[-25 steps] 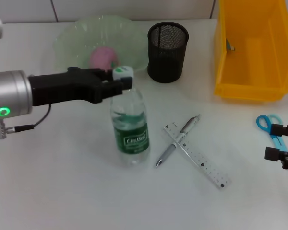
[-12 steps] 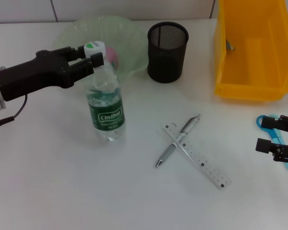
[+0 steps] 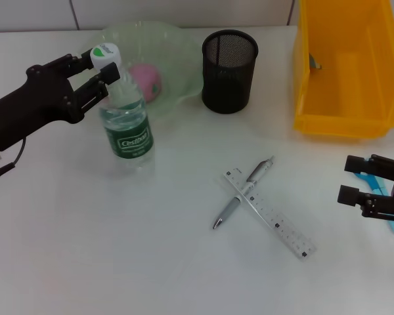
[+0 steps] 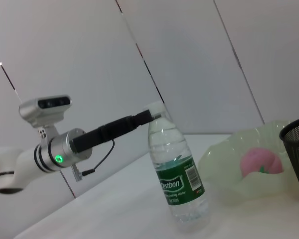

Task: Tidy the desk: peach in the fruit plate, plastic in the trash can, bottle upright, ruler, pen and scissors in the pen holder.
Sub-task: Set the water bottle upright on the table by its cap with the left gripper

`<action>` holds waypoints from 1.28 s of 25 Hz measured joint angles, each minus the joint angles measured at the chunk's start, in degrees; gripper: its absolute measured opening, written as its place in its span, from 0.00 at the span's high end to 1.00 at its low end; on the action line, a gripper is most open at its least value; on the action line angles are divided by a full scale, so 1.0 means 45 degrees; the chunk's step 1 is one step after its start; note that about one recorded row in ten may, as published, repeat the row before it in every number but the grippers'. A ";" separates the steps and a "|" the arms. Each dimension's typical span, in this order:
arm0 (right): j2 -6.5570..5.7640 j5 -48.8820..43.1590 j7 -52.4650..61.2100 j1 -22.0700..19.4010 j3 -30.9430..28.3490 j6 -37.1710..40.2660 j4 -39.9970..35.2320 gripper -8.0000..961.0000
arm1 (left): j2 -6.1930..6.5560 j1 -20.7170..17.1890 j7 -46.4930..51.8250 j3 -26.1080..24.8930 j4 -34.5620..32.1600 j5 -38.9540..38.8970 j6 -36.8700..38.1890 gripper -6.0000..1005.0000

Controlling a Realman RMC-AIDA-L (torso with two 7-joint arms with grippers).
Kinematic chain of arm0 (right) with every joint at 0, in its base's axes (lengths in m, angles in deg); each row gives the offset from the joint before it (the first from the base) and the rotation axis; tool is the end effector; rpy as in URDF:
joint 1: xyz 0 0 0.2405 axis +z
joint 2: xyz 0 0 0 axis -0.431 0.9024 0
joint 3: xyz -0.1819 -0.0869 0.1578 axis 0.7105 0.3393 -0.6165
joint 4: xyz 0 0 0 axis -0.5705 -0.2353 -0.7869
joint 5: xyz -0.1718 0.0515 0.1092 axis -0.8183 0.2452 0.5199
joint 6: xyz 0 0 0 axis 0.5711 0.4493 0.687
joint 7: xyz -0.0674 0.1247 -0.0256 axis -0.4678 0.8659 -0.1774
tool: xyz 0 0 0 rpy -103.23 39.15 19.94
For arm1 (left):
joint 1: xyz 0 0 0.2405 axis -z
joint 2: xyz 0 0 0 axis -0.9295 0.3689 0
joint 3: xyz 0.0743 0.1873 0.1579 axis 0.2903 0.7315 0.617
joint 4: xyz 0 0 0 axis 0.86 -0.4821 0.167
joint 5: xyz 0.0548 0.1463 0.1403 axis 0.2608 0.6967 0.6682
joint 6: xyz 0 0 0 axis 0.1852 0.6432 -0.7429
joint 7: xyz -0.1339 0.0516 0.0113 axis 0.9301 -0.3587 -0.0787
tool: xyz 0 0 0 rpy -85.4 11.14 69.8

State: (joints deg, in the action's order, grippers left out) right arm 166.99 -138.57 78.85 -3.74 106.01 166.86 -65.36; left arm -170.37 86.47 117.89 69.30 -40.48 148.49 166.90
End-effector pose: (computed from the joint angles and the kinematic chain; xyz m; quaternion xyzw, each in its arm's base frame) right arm 0.3216 0.2495 0.0366 -0.8960 0.2815 0.3229 0.1169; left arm -0.2746 0.3182 0.0202 -0.8568 -0.1902 -0.3823 0.2892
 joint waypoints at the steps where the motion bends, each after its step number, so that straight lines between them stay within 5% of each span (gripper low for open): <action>1: 0.0019 0.0042 0.0000 0.0006 0.0000 -0.0001 0.0008 0.15 | -0.0008 0.0021 -0.0506 -0.0074 0.0239 -0.0140 0.0088 0.57; 12: 0.0197 0.0144 -0.0062 0.0163 0.0000 -0.0029 0.0164 0.15 | -0.0075 0.0523 -0.5446 -0.0192 0.3022 -0.1396 0.1027 0.57; 32: 0.0257 0.0144 -0.0076 0.0415 0.0109 -0.0018 0.0331 0.15 | -0.0130 0.1495 -0.7031 -0.0238 0.5266 -0.2226 0.0538 0.57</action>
State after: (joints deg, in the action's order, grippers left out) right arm 168.15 -137.92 78.50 -1.87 106.50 166.78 -63.87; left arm -170.96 93.20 86.25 68.23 -16.78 138.47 169.33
